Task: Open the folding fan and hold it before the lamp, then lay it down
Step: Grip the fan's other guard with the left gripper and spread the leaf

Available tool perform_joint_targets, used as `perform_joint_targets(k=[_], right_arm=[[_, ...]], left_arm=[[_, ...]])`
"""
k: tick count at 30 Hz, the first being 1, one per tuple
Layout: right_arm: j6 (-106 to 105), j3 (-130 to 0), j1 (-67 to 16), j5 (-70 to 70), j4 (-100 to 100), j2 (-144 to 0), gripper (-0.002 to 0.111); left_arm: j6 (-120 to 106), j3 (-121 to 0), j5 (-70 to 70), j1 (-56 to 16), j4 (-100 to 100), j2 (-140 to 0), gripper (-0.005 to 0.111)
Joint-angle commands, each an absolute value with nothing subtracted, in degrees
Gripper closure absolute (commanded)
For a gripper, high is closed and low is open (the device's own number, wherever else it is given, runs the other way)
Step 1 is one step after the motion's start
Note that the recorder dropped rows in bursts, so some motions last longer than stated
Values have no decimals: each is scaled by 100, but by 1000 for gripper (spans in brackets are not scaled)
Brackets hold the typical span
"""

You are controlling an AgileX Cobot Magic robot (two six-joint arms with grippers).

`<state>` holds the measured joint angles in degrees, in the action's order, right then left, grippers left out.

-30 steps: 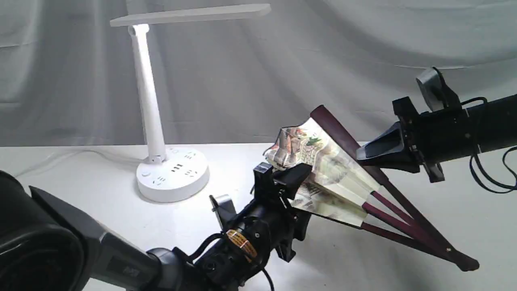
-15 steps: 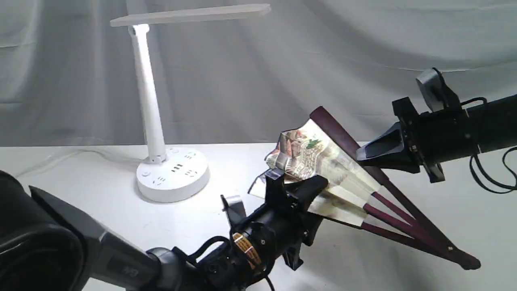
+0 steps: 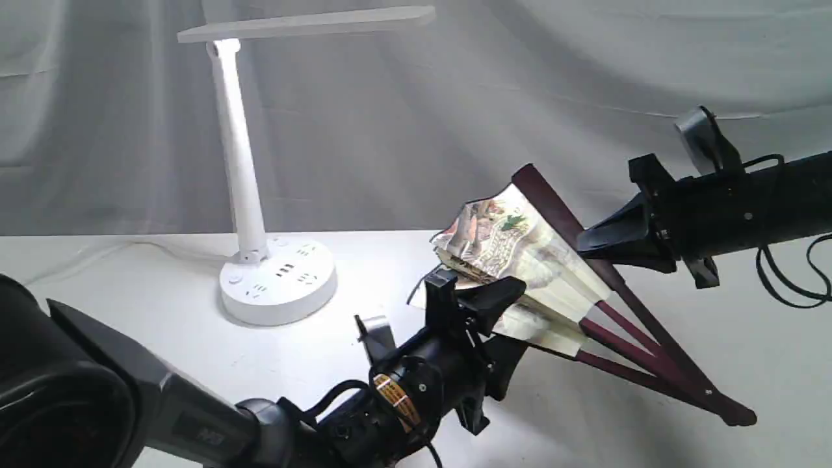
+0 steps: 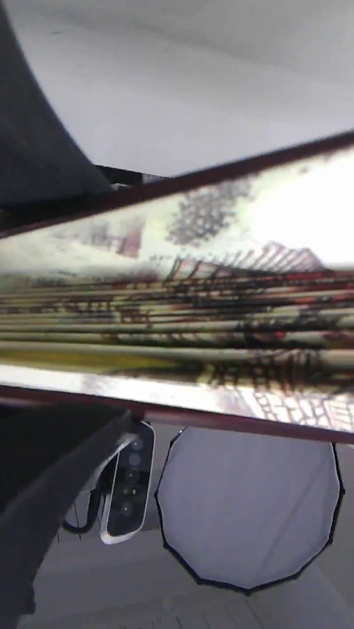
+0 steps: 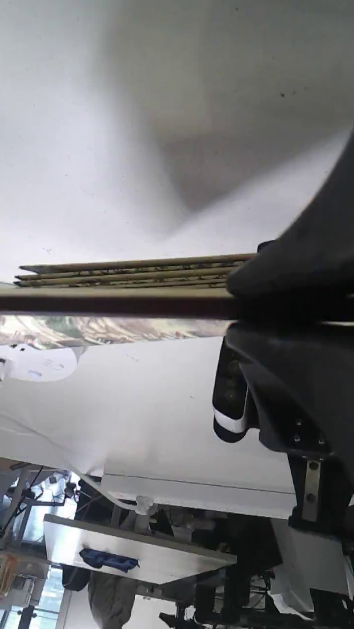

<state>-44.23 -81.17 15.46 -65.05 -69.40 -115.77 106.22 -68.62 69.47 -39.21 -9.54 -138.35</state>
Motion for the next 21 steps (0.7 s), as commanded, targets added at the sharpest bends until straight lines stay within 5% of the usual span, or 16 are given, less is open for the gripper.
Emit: perform_joint_targets(k=[1, 6, 16, 21], right_arm=[[-4435, -8102, 1547, -6492, -7113, -11494, 108], [-4435, -8102, 1547, -6492, -7271, -11494, 108], [-4446, -8102, 1547, -6536, -7285, -11494, 108], [-4446, -8102, 1547, -6638, -7285, -11494, 108]], left_arm=[[10658, -6900, 6996, -3923, -741, -13764, 52], [10642, -6889, 6996, -3923, -596, -13764, 60], [10642, -6889, 6996, -3923, -356, -13764, 107], [10642, -6889, 6996, -3923, -370, -13764, 107]])
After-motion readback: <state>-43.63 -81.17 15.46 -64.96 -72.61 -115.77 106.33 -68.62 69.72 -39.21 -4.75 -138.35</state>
